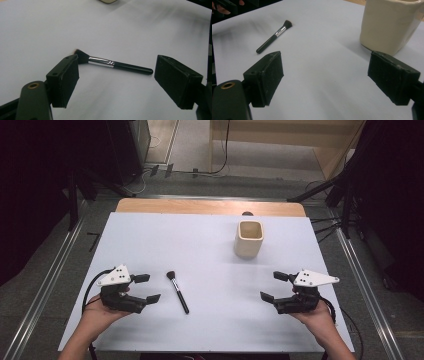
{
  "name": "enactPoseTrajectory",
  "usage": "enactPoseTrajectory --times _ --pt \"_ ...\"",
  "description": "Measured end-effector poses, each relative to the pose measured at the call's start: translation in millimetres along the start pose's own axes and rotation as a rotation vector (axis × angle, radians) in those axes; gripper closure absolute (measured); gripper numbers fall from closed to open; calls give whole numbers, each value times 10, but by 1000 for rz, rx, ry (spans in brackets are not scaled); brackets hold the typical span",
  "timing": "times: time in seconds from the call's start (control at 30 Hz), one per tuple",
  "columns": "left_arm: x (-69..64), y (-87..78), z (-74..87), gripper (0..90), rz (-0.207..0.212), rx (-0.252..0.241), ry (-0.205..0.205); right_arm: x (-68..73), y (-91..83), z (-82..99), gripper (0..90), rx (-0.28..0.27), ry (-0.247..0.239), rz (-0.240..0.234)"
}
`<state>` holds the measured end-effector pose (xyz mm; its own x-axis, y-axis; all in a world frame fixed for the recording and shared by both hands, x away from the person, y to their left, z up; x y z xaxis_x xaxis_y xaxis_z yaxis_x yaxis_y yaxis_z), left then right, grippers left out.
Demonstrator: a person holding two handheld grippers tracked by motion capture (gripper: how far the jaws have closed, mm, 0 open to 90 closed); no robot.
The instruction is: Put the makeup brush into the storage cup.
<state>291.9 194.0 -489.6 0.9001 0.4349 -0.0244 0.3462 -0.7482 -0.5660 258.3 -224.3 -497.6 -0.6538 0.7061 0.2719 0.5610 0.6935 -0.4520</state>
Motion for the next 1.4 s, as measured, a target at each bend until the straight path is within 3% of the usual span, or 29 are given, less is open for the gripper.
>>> enactPoseTrajectory --times 0.13,0.43,0.63,0.73,0.87,1.1,1.4 --pt "34 14 -12 207 0 3 -21 3 22 -6 140 -1 -9 -5" --pt "63 21 -23 207 9 -9 -24 -11 17 16 140 0 -11 -5" --pt "75 -6 -50 206 -10 -19 -51 -22 10 9 141 -19 -5 -11" --pt "78 -9 -48 206 -12 -18 -50 -41 2 -10 143 -33 28 -44" --pt "74 -28 -25 206 -22 -11 -48 -55 -3 -41 146 -53 36 -37" --pt "77 -27 -35 209 -19 -22 -41 -61 51 -18 146 -28 2 -19" --pt "96 5 -54 209 -20 -13 -47 -77 71 13 149 -13 5 -17"
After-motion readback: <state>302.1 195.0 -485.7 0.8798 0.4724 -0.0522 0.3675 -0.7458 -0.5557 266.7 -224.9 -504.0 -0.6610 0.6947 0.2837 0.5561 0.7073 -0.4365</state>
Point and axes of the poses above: each handheld gripper's, and its own axes: y roughly forward along the jaws, z roughly out of its underside, x roughly to its left, the point moved 6 cm from there along y, roughly forward along the jaws, and after that the axes turned 8 degrees about y, right-handed, at the moved point
